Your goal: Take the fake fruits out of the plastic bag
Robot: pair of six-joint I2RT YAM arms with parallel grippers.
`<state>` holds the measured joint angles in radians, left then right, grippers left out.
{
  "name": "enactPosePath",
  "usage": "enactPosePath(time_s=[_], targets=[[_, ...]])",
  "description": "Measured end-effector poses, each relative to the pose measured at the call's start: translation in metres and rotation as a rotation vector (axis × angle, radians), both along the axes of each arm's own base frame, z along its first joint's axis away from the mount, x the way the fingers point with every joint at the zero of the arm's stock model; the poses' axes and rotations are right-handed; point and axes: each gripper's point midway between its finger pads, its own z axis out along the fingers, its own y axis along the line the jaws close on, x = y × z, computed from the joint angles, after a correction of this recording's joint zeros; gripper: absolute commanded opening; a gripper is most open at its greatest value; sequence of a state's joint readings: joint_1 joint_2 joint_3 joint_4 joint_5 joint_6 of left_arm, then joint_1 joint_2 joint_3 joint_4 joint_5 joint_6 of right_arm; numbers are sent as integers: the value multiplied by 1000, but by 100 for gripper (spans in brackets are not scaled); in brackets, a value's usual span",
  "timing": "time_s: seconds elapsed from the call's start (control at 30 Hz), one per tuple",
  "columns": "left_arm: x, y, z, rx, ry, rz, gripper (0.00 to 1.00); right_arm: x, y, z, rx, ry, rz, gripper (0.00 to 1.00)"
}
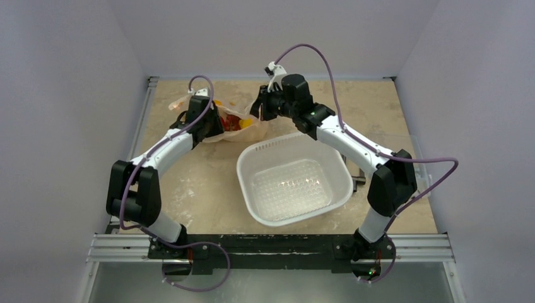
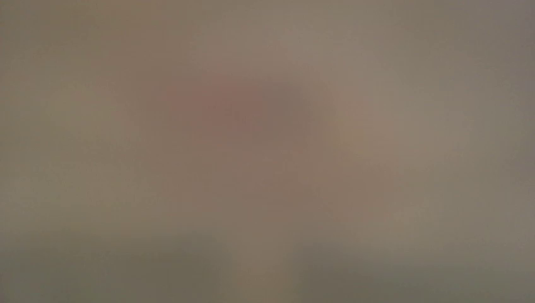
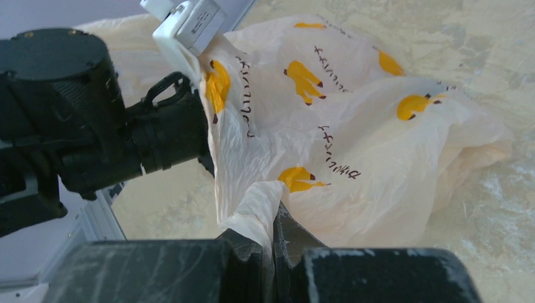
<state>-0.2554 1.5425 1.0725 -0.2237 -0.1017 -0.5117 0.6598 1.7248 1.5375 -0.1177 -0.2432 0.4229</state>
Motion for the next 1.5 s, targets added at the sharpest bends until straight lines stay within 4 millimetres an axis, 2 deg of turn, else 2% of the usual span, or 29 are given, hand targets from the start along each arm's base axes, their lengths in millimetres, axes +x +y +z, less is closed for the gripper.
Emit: enactPosePath(time_s=[0.1, 0.17, 0.27, 0.37, 0.43, 0.53, 0.7, 0.87, 1.0, 1.1, 1.37, 1.5], targets=[[-11, -4, -17, -4, 76, -25, 40, -12, -1, -16, -21, 37, 40, 0], [-19, -3, -17, -10, 80, -31, 49, -25, -5, -33, -46, 64, 71, 0], [-34, 1, -17, -4, 96, -29, 56, -45, -9, -62, -81, 114, 129, 0], [-39, 3, -13, -5, 99, -27, 60, -55, -11, -85, -122, 158, 170, 0], [-39, 3, -13, -5, 101, -25, 62, -56, -12, -90, -139, 164, 177, 0], [-35, 2, -10, -15, 105, -13, 66, -56, -14, -85, -156, 168, 177, 0], [-17, 7, -5, -10, 85, 50, 80, -48, -8, -55, -131, 120, 180, 0], [0, 15, -13, 29, 96, 100, 87, -45, -7, -36, -132, 102, 179, 0], [16, 20, -10, 51, 77, 143, 89, -38, -3, -22, -131, 75, 178, 0], [34, 22, -11, 57, 51, 181, 91, -31, 1, -20, -134, 67, 175, 0], [54, 24, -49, 70, 66, 237, 92, -29, 0, -35, -169, 107, 168, 0], [64, 25, -60, 78, 65, 254, 86, -29, -1, -37, -175, 113, 166, 0]])
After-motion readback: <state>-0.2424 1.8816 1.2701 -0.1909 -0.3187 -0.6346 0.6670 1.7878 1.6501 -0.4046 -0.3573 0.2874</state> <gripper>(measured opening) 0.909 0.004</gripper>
